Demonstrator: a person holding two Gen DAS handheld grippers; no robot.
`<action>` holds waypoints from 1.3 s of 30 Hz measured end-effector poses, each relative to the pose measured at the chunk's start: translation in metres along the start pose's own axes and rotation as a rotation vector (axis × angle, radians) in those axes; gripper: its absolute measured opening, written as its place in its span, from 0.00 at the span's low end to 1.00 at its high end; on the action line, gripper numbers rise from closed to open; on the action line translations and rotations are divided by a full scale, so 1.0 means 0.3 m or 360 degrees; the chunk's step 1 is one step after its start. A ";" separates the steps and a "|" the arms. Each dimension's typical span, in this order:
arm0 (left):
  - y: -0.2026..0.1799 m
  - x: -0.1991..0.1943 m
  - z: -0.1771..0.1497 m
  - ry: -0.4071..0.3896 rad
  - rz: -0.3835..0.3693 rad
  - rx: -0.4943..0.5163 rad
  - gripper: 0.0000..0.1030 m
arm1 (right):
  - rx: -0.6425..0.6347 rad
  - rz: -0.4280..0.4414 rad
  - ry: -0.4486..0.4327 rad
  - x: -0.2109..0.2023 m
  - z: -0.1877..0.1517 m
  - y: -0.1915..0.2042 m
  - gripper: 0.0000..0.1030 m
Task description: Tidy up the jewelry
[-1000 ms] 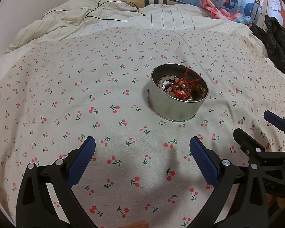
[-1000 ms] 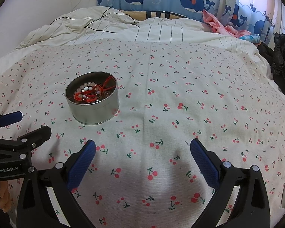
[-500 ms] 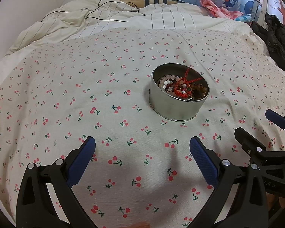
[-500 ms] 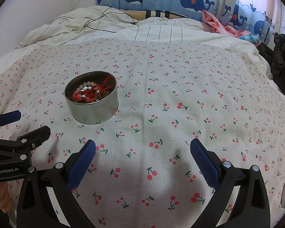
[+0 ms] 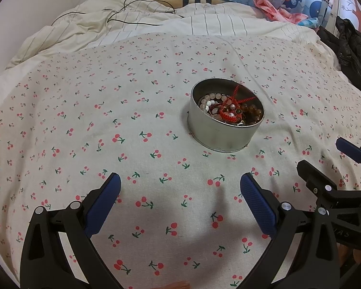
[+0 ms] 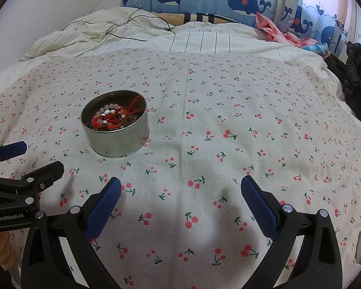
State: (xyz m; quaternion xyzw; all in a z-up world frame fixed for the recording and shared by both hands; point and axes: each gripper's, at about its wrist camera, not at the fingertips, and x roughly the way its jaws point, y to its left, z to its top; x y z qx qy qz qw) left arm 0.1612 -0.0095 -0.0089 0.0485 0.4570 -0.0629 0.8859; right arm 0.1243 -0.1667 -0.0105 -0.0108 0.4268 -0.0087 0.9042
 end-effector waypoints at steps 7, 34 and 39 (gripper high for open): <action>-0.002 0.001 0.001 0.0001 0.0002 -0.0001 0.93 | -0.0001 -0.0001 -0.0001 0.000 0.000 0.000 0.93; 0.003 0.009 -0.002 0.0020 0.0007 -0.0002 0.93 | -0.0001 0.0000 0.0001 0.000 0.001 0.001 0.93; 0.004 0.012 -0.002 0.0029 0.0004 -0.0007 0.93 | 0.0000 -0.0001 0.0003 -0.002 -0.001 0.001 0.93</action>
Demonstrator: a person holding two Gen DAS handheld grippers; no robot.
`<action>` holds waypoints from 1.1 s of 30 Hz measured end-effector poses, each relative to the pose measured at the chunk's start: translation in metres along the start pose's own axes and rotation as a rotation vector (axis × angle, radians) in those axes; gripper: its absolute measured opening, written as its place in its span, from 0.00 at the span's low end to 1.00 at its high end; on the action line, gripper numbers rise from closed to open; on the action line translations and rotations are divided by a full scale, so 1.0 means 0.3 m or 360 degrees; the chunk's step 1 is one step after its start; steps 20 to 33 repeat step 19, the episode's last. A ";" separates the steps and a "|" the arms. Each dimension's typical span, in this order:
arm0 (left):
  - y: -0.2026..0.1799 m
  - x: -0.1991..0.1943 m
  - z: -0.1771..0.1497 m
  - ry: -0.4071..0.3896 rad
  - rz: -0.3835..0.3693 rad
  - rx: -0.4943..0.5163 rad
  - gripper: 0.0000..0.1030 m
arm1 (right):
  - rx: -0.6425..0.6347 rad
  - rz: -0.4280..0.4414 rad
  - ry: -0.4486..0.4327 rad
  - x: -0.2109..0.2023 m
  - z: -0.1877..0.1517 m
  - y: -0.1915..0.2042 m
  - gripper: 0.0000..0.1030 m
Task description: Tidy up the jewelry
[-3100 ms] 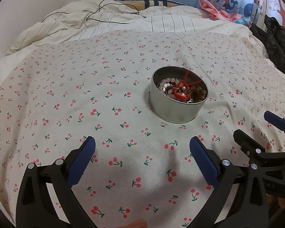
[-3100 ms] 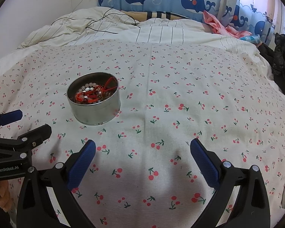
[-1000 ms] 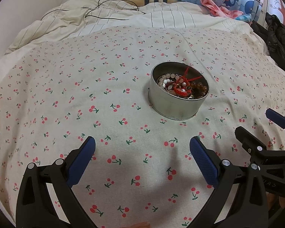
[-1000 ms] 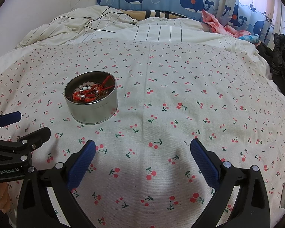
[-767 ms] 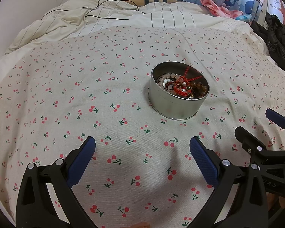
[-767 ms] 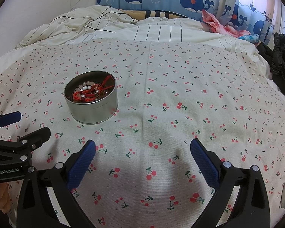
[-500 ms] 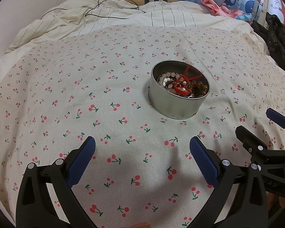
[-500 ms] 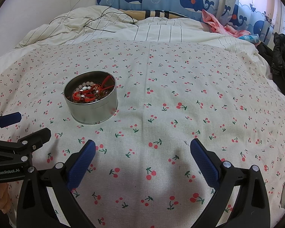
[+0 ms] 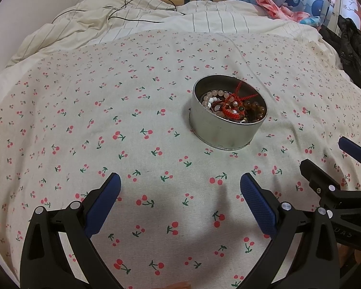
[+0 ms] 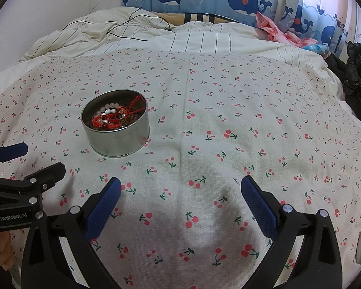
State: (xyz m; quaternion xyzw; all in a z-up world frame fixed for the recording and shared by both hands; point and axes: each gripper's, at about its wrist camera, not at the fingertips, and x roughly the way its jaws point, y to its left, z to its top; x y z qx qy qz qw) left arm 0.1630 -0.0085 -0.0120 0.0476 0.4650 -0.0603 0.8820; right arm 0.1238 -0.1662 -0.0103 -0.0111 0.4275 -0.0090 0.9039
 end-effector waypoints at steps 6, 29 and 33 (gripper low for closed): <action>0.026 -0.030 -0.013 -0.0120 0.0133 -0.0038 0.93 | 0.0004 -0.0001 0.0001 0.000 0.000 0.000 0.93; 0.013 -0.012 -0.006 -0.0030 0.0033 -0.0020 0.93 | 0.0004 -0.0002 0.0001 -0.001 -0.001 0.000 0.93; 0.013 -0.012 -0.006 -0.0030 0.0033 -0.0020 0.93 | 0.0004 -0.0002 0.0001 -0.001 -0.001 0.000 0.93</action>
